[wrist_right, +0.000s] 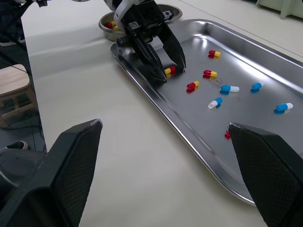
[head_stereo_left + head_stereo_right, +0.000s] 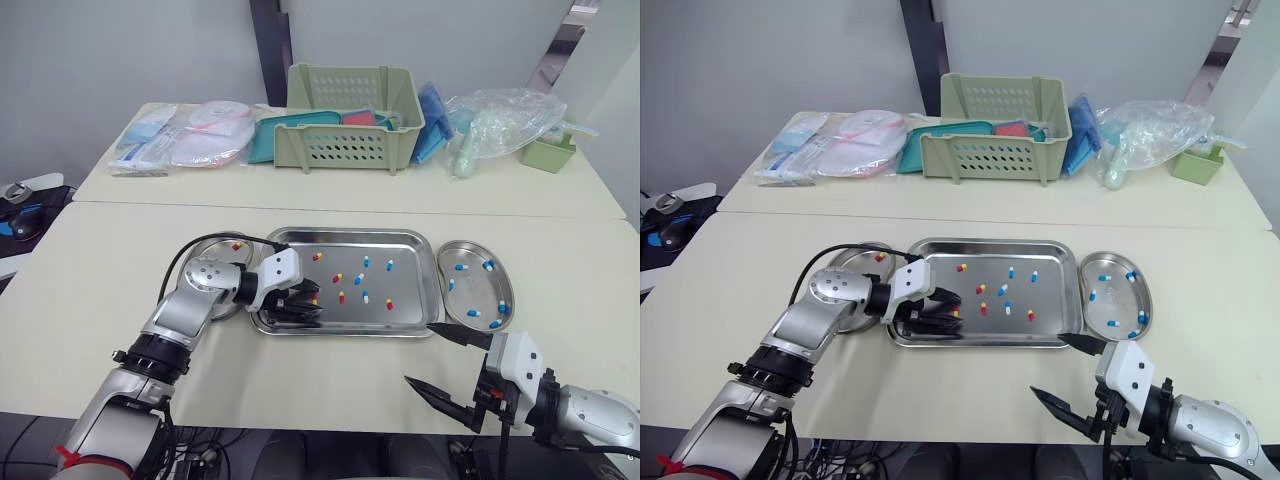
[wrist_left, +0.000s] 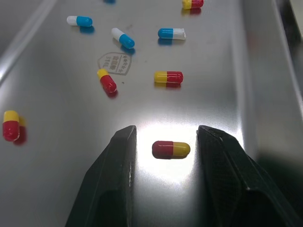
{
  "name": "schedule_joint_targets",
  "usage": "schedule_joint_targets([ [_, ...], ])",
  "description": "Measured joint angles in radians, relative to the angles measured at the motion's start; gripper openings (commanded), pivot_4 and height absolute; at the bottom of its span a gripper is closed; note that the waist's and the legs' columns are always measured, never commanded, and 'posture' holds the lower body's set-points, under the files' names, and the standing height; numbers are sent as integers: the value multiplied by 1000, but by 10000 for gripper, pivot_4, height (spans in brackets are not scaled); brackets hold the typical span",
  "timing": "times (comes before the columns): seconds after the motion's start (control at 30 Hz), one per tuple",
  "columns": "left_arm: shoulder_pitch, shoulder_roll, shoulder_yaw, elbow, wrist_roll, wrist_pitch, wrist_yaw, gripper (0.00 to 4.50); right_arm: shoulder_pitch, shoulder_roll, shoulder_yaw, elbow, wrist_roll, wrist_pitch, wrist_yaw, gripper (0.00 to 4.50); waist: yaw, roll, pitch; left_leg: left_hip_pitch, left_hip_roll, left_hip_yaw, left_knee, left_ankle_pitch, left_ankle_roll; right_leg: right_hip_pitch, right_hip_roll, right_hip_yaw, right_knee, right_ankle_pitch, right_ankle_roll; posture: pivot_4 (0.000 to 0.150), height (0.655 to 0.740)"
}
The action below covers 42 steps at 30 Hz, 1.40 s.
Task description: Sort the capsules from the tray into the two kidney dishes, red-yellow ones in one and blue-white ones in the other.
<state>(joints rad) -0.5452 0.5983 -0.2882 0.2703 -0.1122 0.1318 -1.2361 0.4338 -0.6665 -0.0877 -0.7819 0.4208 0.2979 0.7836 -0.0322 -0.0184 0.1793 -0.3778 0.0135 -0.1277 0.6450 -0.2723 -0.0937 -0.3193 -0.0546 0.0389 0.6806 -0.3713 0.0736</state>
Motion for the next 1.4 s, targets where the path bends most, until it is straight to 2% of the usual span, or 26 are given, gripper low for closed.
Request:
schedule_joint_targets([
  [0.17, -2, -4, 0, 20, 6, -39, -12, 21149, 6, -1, -1, 0, 1, 3, -1, 45000, 0, 0, 0, 0, 0, 0, 0, 0, 0, 0, 0, 0, 0, 0, 0, 1500, 7400],
  [0.33, 1, -8, 0, 34, 5, -64, -23, 6089, 6, -1, -6, 0, 2, 3, -5, 45000, 0, 0, 0, 1, 0, 0, 0, 0, 0, 1, 0, 0, 0, 0, 0, 1500, 7400],
  [0.37, 2, -8, 0, 38, 5, -70, -22, 4571, 5, -1, -7, -1, 3, 3, -5, 45000, 0, 0, 0, 1, 0, 0, 0, 0, 0, 1, 0, 0, 0, 0, 0, 1500, 7400],
  [0.73, 10, -12, 22, 31, -13, -40, -13, 4471, -11, -3, -10, -1, 14, 11, -6, 45000, 0, 0, 0, 1, 0, 0, 0, 0, 0, 1, 0, 0, 1, 0, 0, 1500, 7400],
  [0.87, 26, 27, 75, -89, -68, 54, -13, 4470, -11, -4, -11, 0, 16, 9, 0, 45000, -1, 0, 0, 0, 0, -1, 0, 0, 0, 0, 0, -1, 0, 0, 0, 1500, 7400],
  [1.0, 83, 107, 175, -261, -137, 157, 7, 4470, -18, -11, -5, 10, 15, -15, 27, 45000, -4, 1, 0, 0, 0, -1, 0, 0, 0, 0, 0, 0, 0, 0, 0, 1500, 7400],
  [1.17, 241, 190, 319, -430, -214, 305, 80, 4470, -41, -32, 32, 50, 6, -56, 89, 45000, -2, 1, 0, 0, 0, -2, 0, 0, 0, 0, 0, 0, 0, 0, 0, 1500, 7400],
  [1.4, 442, 240, 567, -520, -290, 406, 175, 4470, -92, -37, 86, 66, 8, -78, 145, 45000, -1, 2, 1, 0, 0, -1, -1, 0, 0, 0, 0, 0, 0, 0, 0, 1500, 7400],
])
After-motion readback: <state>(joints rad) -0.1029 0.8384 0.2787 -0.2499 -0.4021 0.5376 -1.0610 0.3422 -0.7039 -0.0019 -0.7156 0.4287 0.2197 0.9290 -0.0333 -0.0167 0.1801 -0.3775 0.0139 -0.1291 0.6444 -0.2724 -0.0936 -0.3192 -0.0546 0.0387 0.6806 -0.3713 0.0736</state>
